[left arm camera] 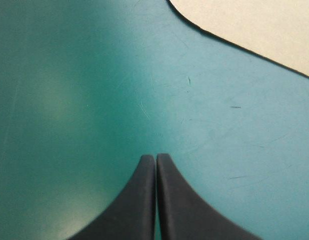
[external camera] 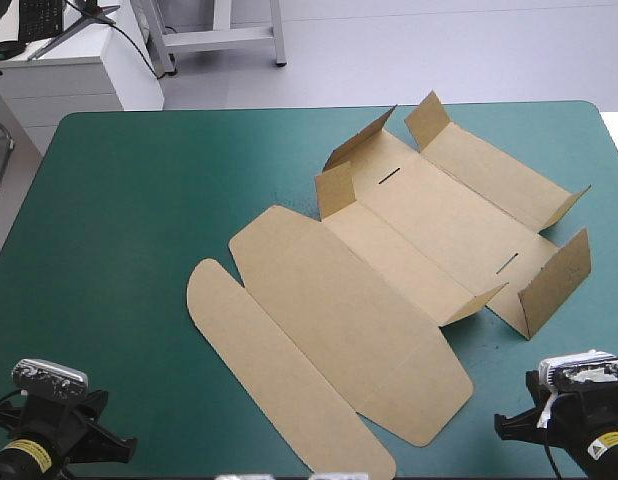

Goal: Fold the box

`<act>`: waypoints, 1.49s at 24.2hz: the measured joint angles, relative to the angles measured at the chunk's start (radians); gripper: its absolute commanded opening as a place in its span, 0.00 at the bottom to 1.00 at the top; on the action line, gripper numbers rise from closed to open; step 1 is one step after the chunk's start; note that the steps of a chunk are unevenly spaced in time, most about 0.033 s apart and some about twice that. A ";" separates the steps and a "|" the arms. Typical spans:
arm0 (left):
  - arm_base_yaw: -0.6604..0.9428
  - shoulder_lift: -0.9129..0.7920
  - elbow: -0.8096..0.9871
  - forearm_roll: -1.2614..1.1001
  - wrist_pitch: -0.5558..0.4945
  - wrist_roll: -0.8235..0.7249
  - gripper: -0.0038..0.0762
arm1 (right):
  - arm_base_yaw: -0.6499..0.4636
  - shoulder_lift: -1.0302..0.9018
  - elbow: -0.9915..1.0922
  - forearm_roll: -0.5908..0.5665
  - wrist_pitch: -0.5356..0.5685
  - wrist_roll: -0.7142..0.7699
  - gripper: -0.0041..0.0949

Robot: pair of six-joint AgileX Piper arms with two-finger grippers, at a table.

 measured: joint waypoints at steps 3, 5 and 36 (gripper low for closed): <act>0.000 0.000 0.000 0.000 0.000 0.000 0.04 | 0.000 0.000 0.000 0.000 0.000 0.000 0.03; 0.000 0.000 0.000 0.000 0.000 0.000 0.04 | 0.000 0.000 0.000 0.000 0.001 0.000 0.03; 0.000 0.000 0.000 -0.002 0.000 0.000 0.04 | 0.000 0.705 -0.542 0.004 0.274 0.287 0.50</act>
